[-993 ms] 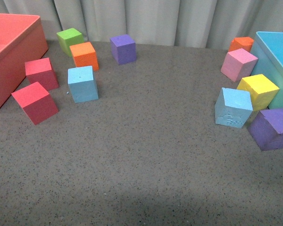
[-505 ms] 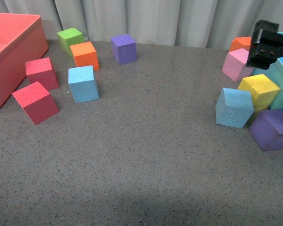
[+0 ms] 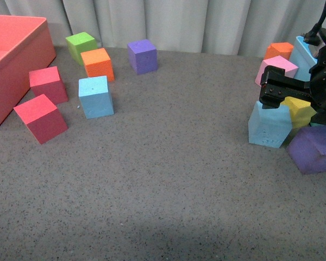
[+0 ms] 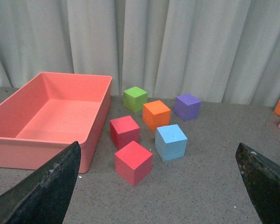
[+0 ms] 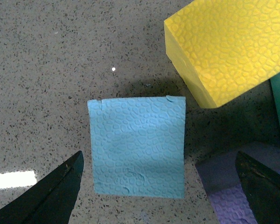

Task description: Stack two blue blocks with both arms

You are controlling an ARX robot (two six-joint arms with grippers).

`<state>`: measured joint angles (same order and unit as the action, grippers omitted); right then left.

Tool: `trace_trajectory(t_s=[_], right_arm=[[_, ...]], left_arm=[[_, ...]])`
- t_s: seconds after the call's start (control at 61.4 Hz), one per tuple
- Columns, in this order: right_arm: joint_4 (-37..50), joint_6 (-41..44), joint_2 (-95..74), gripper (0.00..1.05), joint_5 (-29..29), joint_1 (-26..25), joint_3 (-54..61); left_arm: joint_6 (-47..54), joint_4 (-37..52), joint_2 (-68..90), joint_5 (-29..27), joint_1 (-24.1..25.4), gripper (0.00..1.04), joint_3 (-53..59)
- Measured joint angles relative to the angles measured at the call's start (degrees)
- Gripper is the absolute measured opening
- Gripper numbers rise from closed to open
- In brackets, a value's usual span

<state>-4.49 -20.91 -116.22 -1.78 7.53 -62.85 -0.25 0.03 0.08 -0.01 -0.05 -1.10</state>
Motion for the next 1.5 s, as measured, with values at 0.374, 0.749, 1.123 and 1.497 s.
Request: trace_trajectory(t_s=[0.374, 0.749, 1.123, 1.497], right_arm=[[-3.76, 1.09, -6.34, 0.95, 0.55, 0.55, -7.43], [-7.21, 1.75, -10.75, 0.92, 0.17, 1.11, -12.31], [-8.02, 2.32, -11.58, 0.48, 0.57, 1.14, -13.20], [-9.49, 2.12, -10.75, 0.46, 3.39, 4.59, -18.36]], left_arm=[[0.00, 0.00, 0.00, 0.00, 0.00, 0.98, 0.00], [0.00, 0.00, 0.00, 0.00, 0.00, 0.98, 0.00], [0.00, 0.00, 0.00, 0.00, 0.00, 0.98, 0.00], [0.00, 0.00, 0.00, 0.00, 0.00, 0.98, 0.00]])
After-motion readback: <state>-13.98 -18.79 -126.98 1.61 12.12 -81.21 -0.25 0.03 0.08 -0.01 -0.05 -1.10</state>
